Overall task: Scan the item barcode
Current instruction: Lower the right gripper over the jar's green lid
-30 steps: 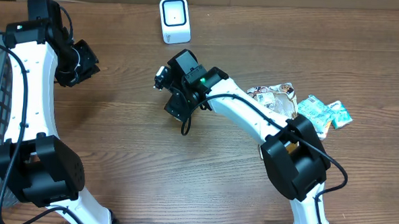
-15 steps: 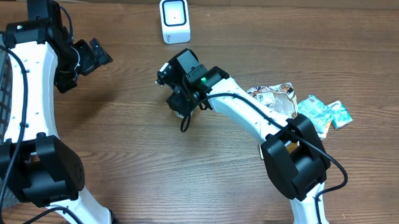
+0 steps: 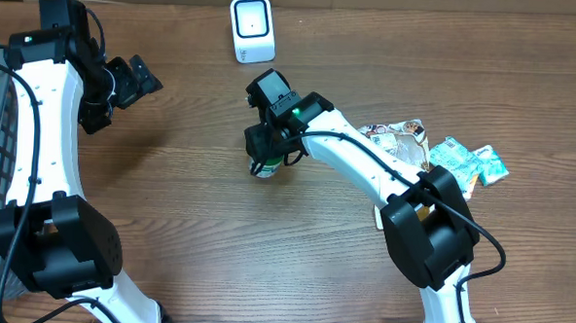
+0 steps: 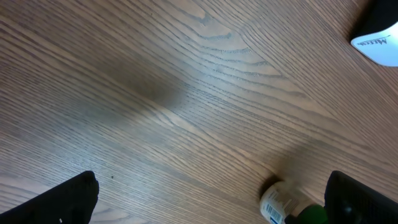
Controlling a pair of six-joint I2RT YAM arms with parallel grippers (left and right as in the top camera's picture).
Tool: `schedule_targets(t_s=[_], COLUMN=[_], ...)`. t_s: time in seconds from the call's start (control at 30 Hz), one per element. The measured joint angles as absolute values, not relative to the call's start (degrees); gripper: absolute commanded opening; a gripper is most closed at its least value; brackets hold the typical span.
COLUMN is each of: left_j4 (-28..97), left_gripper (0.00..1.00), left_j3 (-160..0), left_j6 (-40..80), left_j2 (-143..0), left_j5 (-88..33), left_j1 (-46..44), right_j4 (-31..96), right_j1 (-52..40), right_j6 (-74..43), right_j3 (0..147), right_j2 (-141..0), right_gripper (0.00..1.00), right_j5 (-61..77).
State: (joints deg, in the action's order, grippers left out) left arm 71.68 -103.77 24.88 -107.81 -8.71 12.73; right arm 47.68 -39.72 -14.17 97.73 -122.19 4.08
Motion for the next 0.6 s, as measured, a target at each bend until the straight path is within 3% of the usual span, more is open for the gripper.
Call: schedule_targets(t_s=[0.07,0.2,0.6], left_j4=[71.7,71.6,71.6], left_gripper=[0.99,1.00,0.99], left_j3=[-103.8,-103.8,-103.8], left_j6=[24.9,24.9,24.9], left_j2=[-107.8,-107.8,-107.8], left_j5=[-8.7,-8.7,-8.7], left_j1=[12.7,12.7,12.7], right_j4=[47.9,49.7,57.1], right_j1=[-39.7,-39.7,-39.7], right_j6=[-16.1,-18.1,-19.5], right_j3=[97.7,97.7,100.2], right_j2=[-122.2,-122.2,-122.3], right_gripper=[0.67,1.00,1.00], right_j5=[4.1,4.5,4.4])
